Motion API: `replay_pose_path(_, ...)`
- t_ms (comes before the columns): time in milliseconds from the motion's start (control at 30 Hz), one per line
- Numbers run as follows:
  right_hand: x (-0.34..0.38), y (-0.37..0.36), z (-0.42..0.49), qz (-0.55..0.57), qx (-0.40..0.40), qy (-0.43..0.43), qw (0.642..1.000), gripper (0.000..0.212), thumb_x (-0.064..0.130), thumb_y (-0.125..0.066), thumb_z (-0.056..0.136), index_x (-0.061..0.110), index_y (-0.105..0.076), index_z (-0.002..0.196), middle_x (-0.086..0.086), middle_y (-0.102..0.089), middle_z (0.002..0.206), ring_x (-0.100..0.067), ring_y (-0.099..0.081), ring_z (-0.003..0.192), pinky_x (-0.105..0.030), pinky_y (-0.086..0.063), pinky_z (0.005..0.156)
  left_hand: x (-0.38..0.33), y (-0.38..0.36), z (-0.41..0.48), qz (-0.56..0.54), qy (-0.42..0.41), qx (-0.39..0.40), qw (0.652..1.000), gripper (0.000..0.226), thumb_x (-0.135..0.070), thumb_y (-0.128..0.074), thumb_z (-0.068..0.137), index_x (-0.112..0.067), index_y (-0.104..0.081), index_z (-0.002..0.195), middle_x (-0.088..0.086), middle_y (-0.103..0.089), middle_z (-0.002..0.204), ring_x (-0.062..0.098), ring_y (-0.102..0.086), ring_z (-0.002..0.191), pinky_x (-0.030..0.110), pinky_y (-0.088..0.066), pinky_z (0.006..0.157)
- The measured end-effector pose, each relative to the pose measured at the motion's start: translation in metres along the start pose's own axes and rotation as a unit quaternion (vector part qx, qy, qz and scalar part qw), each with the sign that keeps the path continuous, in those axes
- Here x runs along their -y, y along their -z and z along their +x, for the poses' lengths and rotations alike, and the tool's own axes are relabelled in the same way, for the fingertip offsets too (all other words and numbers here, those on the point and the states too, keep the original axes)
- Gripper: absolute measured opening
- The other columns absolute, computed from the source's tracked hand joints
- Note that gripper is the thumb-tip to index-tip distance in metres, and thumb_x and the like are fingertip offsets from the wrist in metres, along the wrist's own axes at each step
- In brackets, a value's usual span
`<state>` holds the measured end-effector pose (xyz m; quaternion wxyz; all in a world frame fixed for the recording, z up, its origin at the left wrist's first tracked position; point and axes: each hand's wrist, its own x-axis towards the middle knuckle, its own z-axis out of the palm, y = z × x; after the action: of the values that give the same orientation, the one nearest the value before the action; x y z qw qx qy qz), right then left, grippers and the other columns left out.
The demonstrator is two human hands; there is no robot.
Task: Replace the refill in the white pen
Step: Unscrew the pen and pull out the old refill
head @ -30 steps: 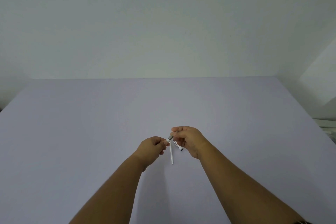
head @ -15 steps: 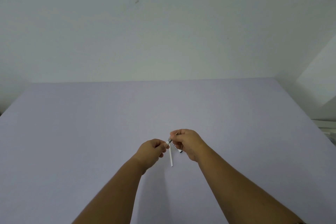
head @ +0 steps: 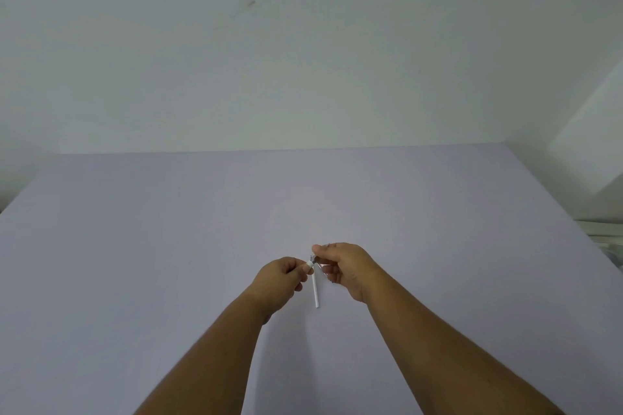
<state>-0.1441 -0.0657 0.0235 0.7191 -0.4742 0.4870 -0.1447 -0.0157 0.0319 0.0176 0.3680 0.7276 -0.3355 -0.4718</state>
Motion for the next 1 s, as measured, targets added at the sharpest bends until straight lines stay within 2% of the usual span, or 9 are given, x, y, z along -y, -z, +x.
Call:
replay_pose_path(67,0.001,0.000,-0.001,-0.012,-0.012,0.017,1.000,0.009,0.018,-0.067,0.084,0.009,-0.070,0.085,-0.006,-0.061,0.076,-0.014,-0.050,0.064,-0.026,-0.045,0.064,-0.001,-0.001,0.000,-0.003,0.001,0.004,1.000,0.019,-0.028,-0.052,0.095,-0.023,-0.069,0.087,-0.005,-0.062,0.079,0.008,-0.055,0.067,0.021,-0.044,0.064)
replay_pose_path(200,0.011,0.005,0.002,0.060,-0.045,0.063,0.995,0.013,0.004,-0.058,0.088,0.012,-0.069,0.090,-0.005,-0.062,0.079,-0.013,-0.053,0.065,-0.023,-0.048,0.064,-0.002,-0.001,0.001,-0.027,0.014,0.008,1.000,0.020,-0.025,-0.052,0.095,-0.018,-0.070,0.092,-0.003,-0.061,0.077,0.010,-0.053,0.065,0.023,-0.045,0.064)
replay_pose_path(300,0.014,0.007,0.003,0.024,-0.043,0.079,0.996,0.013,0.005,-0.061,0.086,0.016,-0.067,0.090,-0.005,-0.063,0.083,-0.013,-0.055,0.068,-0.022,-0.049,0.066,-0.004,-0.001,0.001,-0.057,0.018,0.011,0.998,0.017,-0.025,-0.053,0.094,-0.021,-0.068,0.101,-0.001,-0.060,0.077,0.012,-0.052,0.063,0.024,-0.045,0.063)
replay_pose_path(467,0.018,0.006,0.008,0.024,-0.073,0.088,0.993,0.011,0.009,-0.067,0.083,0.019,-0.064,0.085,-0.003,-0.064,0.085,-0.014,-0.058,0.073,-0.025,-0.051,0.069,-0.008,0.000,0.002,-0.074,0.012,0.021,0.997,0.016,-0.023,-0.053,0.094,-0.028,-0.068,0.094,0.000,-0.059,0.075,0.013,-0.050,0.060,0.023,-0.044,0.059)
replay_pose_path(700,0.023,0.023,0.029,0.136,-0.152,0.102,0.974,0.015,0.006,-0.059,0.087,0.018,-0.063,0.095,-0.004,-0.064,0.075,-0.013,-0.056,0.064,-0.023,-0.051,0.063,0.000,0.003,0.008,-0.097,0.027,0.018,0.995,0.019,-0.022,-0.054,0.093,-0.031,-0.068,0.084,0.000,-0.057,0.074,0.013,-0.048,0.059,0.022,-0.043,0.058)
replay_pose_path(733,0.018,0.027,0.032,0.097,-0.154,0.095,0.979,0.018,0.005,-0.057,0.087,0.016,-0.064,0.099,-0.004,-0.063,0.074,-0.014,-0.055,0.063,-0.024,-0.051,0.064,0.001,0.002,0.009,-0.096,0.030,0.017,0.995,0.019,-0.022,-0.054,0.093,-0.031,-0.068,0.085,0.000,-0.057,0.074,0.013,-0.048,0.059,0.022,-0.043,0.058)
replay_pose_path(800,0.001,0.033,0.037,-0.081,-0.153,0.074,0.982,0.023,0.006,-0.055,0.087,0.012,-0.065,0.107,-0.005,-0.064,0.079,-0.017,-0.055,0.065,-0.027,-0.049,0.067,0.004,0.002,0.012,-0.097,0.035,0.014,0.995,0.018,-0.021,-0.053,0.094,-0.030,-0.067,0.087,0.000,-0.057,0.074,0.013,-0.048,0.059,0.022,-0.044,0.059)
replay_pose_path(900,-0.028,0.038,0.044,-0.365,-0.137,0.067,0.919,0.021,0.013,-0.057,0.086,0.013,-0.065,0.106,-0.008,-0.067,0.101,-0.018,-0.058,0.082,-0.026,-0.047,0.073,0.008,0.002,0.015,-0.099,0.044,0.012,0.994,0.018,-0.021,-0.052,0.094,-0.030,-0.067,0.088,0.001,-0.057,0.075,0.013,-0.049,0.061,0.022,-0.043,0.060)
replay_pose_path(1000,-0.043,0.037,0.048,-0.477,-0.121,0.085,0.866,0.021,0.012,-0.055,0.087,0.015,-0.067,0.105,-0.008,-0.064,0.109,-0.022,-0.060,0.096,-0.030,-0.050,0.081,0.012,0.002,0.018,-0.093,0.048,0.012,0.994,0.019,-0.021,-0.052,0.094,-0.030,-0.067,0.087,0.001,-0.057,0.076,0.013,-0.049,0.061,0.023,-0.044,0.060)
